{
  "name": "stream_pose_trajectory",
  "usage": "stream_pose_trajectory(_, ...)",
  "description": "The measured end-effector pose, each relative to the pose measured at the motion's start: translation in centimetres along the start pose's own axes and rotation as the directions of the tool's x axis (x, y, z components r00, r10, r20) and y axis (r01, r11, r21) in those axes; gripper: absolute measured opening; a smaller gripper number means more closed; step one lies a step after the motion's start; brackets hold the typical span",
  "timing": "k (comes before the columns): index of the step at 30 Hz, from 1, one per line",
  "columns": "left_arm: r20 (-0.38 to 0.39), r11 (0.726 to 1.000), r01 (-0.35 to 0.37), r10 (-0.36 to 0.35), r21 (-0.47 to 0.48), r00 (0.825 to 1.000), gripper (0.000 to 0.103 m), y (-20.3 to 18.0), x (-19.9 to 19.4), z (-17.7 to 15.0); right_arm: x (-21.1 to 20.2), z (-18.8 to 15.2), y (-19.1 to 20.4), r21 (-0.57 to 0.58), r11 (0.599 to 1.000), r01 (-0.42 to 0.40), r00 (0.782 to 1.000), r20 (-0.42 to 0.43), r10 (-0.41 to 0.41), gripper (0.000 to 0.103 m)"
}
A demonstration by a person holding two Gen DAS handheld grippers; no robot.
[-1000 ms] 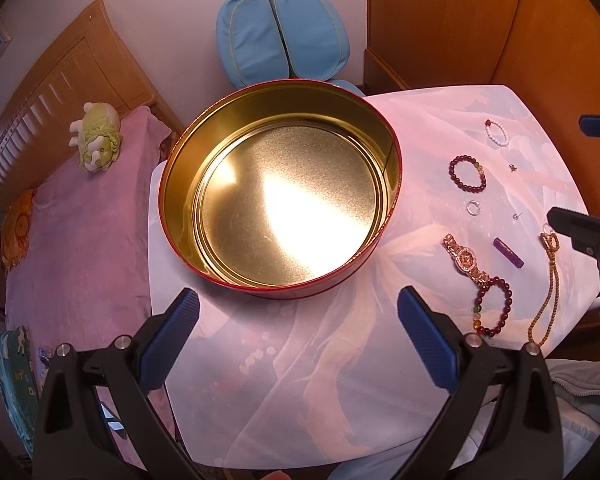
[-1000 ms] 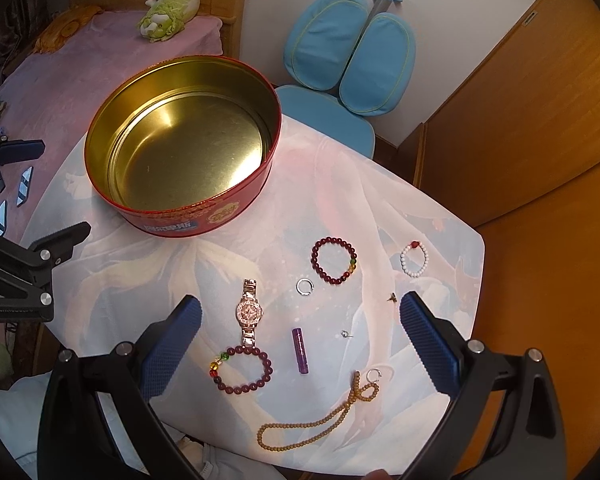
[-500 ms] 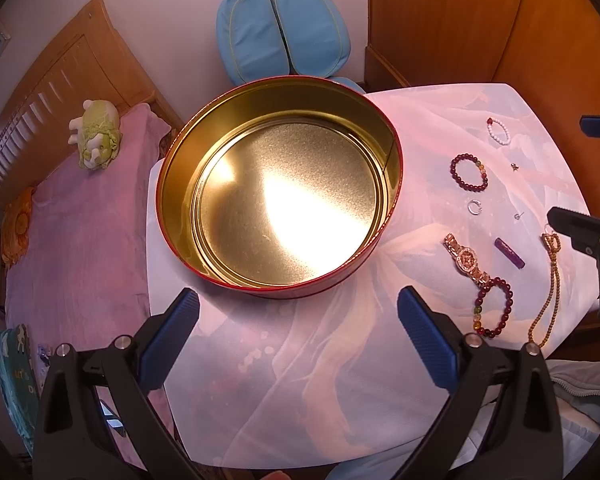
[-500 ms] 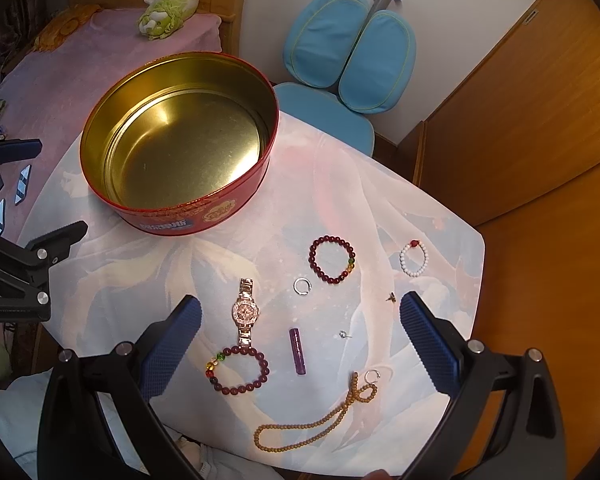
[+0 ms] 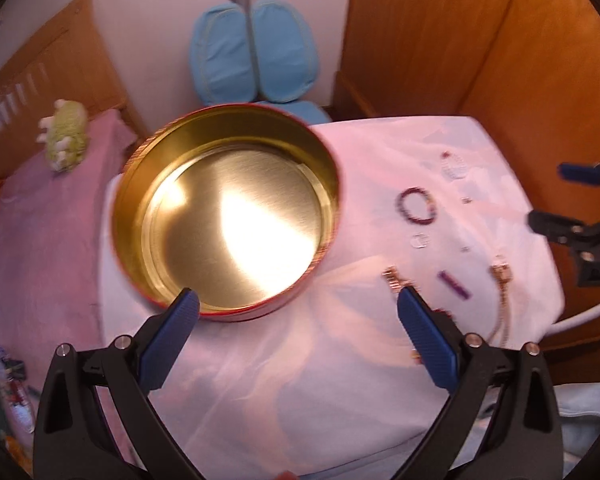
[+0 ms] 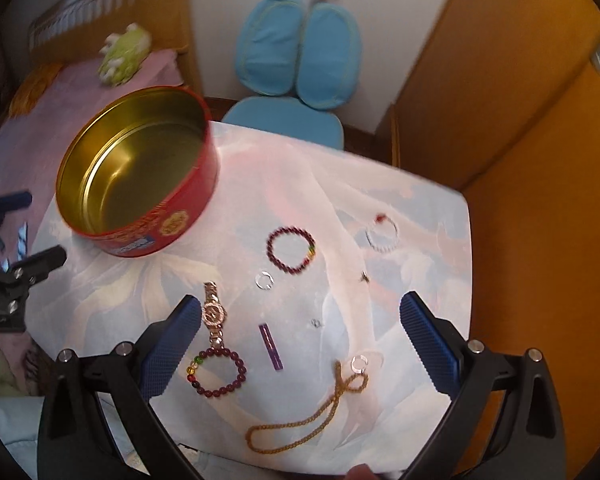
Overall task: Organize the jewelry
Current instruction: 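Grasp the dark red bead bracelet with the left tool while the right grasps the white pearl bracelet, then carry both bracelets into the red tin and open both tools to drop them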
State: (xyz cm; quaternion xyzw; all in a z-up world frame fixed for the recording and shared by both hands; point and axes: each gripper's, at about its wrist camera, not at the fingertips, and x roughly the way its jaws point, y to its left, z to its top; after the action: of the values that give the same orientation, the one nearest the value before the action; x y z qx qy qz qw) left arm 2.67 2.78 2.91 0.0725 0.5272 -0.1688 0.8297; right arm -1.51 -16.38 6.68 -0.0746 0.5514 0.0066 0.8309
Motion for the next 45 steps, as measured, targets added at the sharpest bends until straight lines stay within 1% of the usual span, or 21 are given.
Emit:
stream_pose_trajectory(3, -0.012, 0.994, 0.093, -0.093, 0.055, 0.996, 0.096, -2.8, 1.0, 0.9, 1.3, -1.4, -2.8, 0.099, 0.995, -0.01, 0.999, -0.034, 0.013, 0.1)
stream_pose_trajectory(6, -0.036, 0.98, 0.148, -0.145, 0.129, 0.989, 0.096, -6.0, 2.5, 1.9, 2.5, -2.6, -4.9, 0.17, 0.985, -0.015, 0.999, -0.047, 0.023, 0.1)
stream_pose_trajectory(7, -0.04, 0.974, 0.152, -0.148, 0.17, 0.988, 0.096, -7.4, 3.4, 2.5, 3.0, -2.9, -5.6, 0.192, 0.981, -0.007, 0.999, -0.051, 0.017, 0.1)
stream_pose_trajectory(11, -0.039, 0.952, 0.108, -0.102, 0.288, 0.994, 0.096, -11.4, 7.3, 4.6, 5.6, -3.5, -8.5, 0.262, 0.964, 0.047, 0.997, -0.069, -0.03, 0.1)
stream_pose_trajectory(14, -0.064, 0.947, 0.12, -0.106, 0.298, 0.992, 0.096, -12.1, 11.0, 6.5, 8.1, -2.3, -10.8, 0.308, 0.949, 0.062, 0.997, -0.06, -0.046, 0.1)
stream_pose_trajectory(17, -0.083, 0.948, 0.069, -0.046, 0.31, 0.995, 0.096, -12.5, 15.2, 8.0, 10.9, -0.4, -12.9, 0.368, 0.927, 0.069, 0.997, -0.06, -0.051, 0.1)
stream_pose_trajectory(20, -0.105, 0.937, 0.072, -0.038, 0.342, 0.994, 0.096, -12.9, 17.8, 8.6, 13.9, 1.0, -14.6, 0.417, 0.904, 0.095, 0.994, -0.082, -0.066, 0.099)
stream_pose_trajectory(22, -0.113, 0.929, 0.067, -0.027, 0.365, 0.993, 0.096, -13.1, 19.2, 8.7, 15.6, 1.5, -15.5, 0.441, 0.892, 0.102, 0.993, -0.096, -0.066, 0.095)
stream_pose_trajectory(23, -0.109, 0.926, 0.053, -0.013, 0.374, 0.994, 0.096, -13.1, 19.6, 8.9, 16.4, 1.7, -16.0, 0.46, 0.883, 0.099, 0.993, -0.101, -0.059, 0.084)
stream_pose_trajectory(24, -0.104, 0.924, 0.042, -0.002, 0.381, 0.995, 0.096, -13.1, 19.7, 8.9, 16.9, 1.8, -16.3, 0.472, 0.877, 0.092, 0.993, -0.104, -0.048, 0.08)
stream_pose_trajectory(26, -0.093, 0.922, 0.026, 0.011, 0.387, 0.996, 0.096, -12.9, 20.2, 8.9, 18.2, 2.2, -16.8, 0.485, 0.87, 0.087, 0.992, -0.124, -0.03, 0.08)
stream_pose_trajectory(30, -0.065, 0.91, 0.003, 0.027, 0.415, 0.998, 0.096, -13.4, 20.9, 9.0, 19.8, 3.1, -16.7, 0.462, 0.881, 0.105, 0.989, -0.138, -0.046, 0.08)
stream_pose_trajectory(34, -0.034, 0.881, -0.04, 0.063, 0.472, 0.997, 0.096, -13.9, 21.9, 8.8, 20.7, 4.1, -15.7, 0.415, 0.901, 0.123, 0.988, -0.133, -0.073, 0.079)
stream_pose_trajectory(36, -0.037, 0.868, -0.051, 0.079, 0.494, 0.996, 0.093, -13.9, 22.3, 8.5, 21.2, 4.3, -15.5, 0.406, 0.905, 0.126, 0.988, -0.135, -0.077, 0.074)
stream_pose_trajectory(38, -0.034, 0.879, -0.027, 0.05, 0.477, 0.998, 0.091, -13.4, 22.1, 8.5, 21.2, 4.3, -15.5, 0.405, 0.905, 0.128, 0.989, -0.119, -0.086, 0.073)
stream_pose_trajectory(39, -0.042, 0.889, -0.006, 0.029, 0.459, 0.999, 0.087, -13.1, 22.0, 8.5, 21.1, 4.1, -15.8, 0.414, 0.903, 0.118, 0.991, -0.107, -0.08, 0.07)
stream_pose_trajectory(40, -0.066, 0.904, 0.051, -0.025, 0.425, 0.998, 0.073, -12.6, 21.8, 8.6, 21.1, 3.9, -16.0, 0.431, 0.898, 0.089, 0.994, -0.092, -0.054, 0.063)
stream_pose_trajectory(41, -0.092, 0.913, 0.115, -0.085, 0.391, 0.992, 0.06, -12.2, 21.7, 8.6, 20.9, 3.8, -16.1, 0.441, 0.894, 0.079, 0.996, -0.079, -0.049, 0.037)
stream_pose_trajectory(42, -0.085, 0.923, 0.129, -0.105, 0.363, 0.991, 0.032, -11.9, 21.4, 8.7, 20.5, 3.6, -15.9, 0.427, 0.902, 0.071, 0.997, -0.061, -0.049, 0.007)
stream_pose_trajectory(43, -0.078, 0.926, 0.115, -0.093, 0.359, 0.993, 0.007, -11.8, 21.1, 8.6, 20.4, 3.7, -15.5, 0.41, 0.91, 0.066, 0.997, -0.065, -0.044, 0.007)
stream_pose_trajectory(45, -0.104, 0.936, 0.153, -0.126, 0.316, 0.987, 0.007, -11.4, 20.8, 8.8, 20.3, 3.7, -14.2, 0.342, 0.933, 0.113, 0.992, -0.087, -0.088, 0.007)
